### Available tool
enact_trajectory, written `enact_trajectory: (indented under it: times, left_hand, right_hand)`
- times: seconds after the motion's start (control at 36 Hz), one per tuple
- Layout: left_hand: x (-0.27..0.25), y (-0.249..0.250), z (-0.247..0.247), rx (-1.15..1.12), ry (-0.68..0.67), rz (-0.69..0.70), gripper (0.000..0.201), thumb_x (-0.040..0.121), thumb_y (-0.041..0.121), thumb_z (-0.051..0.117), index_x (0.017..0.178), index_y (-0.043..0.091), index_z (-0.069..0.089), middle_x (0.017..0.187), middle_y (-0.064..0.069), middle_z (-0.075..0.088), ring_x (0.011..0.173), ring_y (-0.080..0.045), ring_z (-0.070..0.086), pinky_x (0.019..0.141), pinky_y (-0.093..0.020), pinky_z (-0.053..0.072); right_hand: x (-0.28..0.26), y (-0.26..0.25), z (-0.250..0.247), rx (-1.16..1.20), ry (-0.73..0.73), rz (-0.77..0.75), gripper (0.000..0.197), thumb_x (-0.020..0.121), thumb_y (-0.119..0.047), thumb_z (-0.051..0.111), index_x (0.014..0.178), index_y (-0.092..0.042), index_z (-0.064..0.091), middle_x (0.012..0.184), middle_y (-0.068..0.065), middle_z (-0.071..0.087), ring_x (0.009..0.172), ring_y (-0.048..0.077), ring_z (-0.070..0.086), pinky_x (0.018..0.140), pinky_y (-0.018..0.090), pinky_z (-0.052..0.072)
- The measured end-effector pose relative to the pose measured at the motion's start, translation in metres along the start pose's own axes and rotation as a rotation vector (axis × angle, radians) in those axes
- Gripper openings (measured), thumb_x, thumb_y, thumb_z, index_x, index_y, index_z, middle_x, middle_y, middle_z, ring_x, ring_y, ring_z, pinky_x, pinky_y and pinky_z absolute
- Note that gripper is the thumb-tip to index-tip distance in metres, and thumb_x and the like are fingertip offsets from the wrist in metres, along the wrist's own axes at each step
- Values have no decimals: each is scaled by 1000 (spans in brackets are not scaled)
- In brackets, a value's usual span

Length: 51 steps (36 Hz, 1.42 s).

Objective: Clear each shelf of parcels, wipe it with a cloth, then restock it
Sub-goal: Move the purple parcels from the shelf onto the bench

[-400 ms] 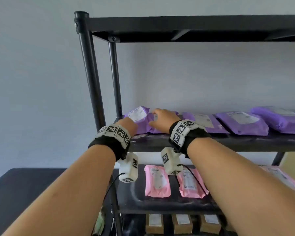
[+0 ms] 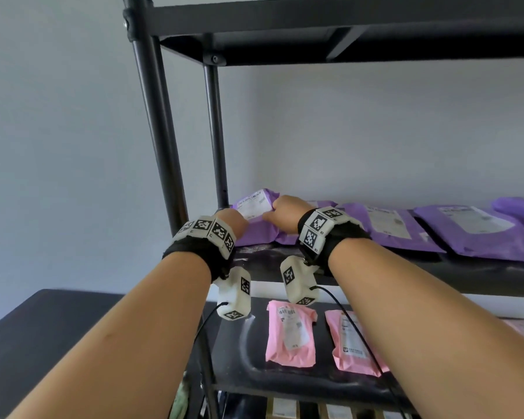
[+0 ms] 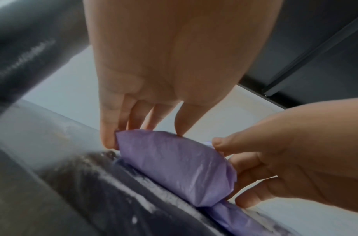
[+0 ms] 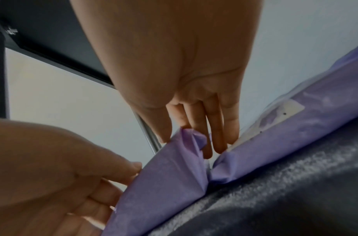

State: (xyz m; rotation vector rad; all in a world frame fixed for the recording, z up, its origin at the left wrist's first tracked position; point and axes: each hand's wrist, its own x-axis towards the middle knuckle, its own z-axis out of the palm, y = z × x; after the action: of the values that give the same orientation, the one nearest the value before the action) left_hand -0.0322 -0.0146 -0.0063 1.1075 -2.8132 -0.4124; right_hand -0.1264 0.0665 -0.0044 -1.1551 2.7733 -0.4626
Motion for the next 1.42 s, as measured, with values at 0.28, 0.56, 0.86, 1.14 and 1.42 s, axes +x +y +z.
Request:
enact_trajectory:
  times: [0.28,0.56,0.86,1.14,1.42]
  left_hand:
    - [-7,-8,-5,-17,24,101,30,100,6,38,125,0,53,122,-9,61,113,-24,59,90,-27,46]
    - [-29,-27,-13,-147,16,198,27,98,14,46,117,0,59,106,-10,65,108,-28,61,85,-31,50]
    - [-108,-81,-27,-754,113,366,18,81,21,69,92,7,67,85,-7,66,73,-19,58,72,-29,50]
    - [-158,-197,-29,-756,232,344,45,76,15,74,117,16,56,94,6,61,86,-17,61,70,-25,42]
    - [-130,-328,-17,-726,243,126,41,81,16,68,120,17,55,98,3,64,81,-15,58,68,-25,41]
  right_hand:
    - [0,-6,1,98,193,-31,37,88,-9,56,59,-15,33,60,3,36,66,24,43,49,23,27]
    - [-52,-20,-2,304,475,33,25,87,-9,57,68,-18,43,79,4,55,74,24,52,66,29,40]
    - [-164,-59,19,519,825,93,12,90,-13,59,81,-11,51,68,-6,49,60,9,47,54,20,34]
    - [-211,-151,80,648,697,44,19,81,-4,65,78,-20,55,77,-2,65,75,20,62,68,29,46]
    - [-154,-249,169,615,463,-14,12,82,-6,60,89,-15,62,86,6,70,80,27,63,72,34,52]
